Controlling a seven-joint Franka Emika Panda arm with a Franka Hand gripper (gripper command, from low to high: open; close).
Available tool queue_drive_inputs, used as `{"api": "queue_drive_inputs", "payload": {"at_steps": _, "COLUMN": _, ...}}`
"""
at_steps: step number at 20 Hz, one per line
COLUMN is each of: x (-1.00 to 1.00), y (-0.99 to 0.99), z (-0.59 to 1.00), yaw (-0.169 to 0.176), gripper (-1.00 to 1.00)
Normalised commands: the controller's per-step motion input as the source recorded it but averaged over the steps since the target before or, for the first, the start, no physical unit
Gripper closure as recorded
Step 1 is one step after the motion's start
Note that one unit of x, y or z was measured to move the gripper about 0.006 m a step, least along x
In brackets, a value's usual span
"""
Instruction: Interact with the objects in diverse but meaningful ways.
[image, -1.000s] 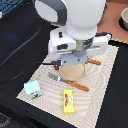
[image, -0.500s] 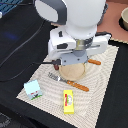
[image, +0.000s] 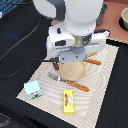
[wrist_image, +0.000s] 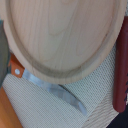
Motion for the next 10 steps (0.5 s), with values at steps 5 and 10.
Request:
{"api": "queue_drive_inputs", "payload": {"at_steps": 5, "x": -0.48, "y": 0.04, "z": -0.16, "yaw": 0.0, "gripper": -1.0}}
{"api": "queue_drive_inputs", "payload": {"at_steps": 10, "x": -0.4, "y": 0.08, "z": -0.06, "yaw": 0.014, "gripper": -1.0}}
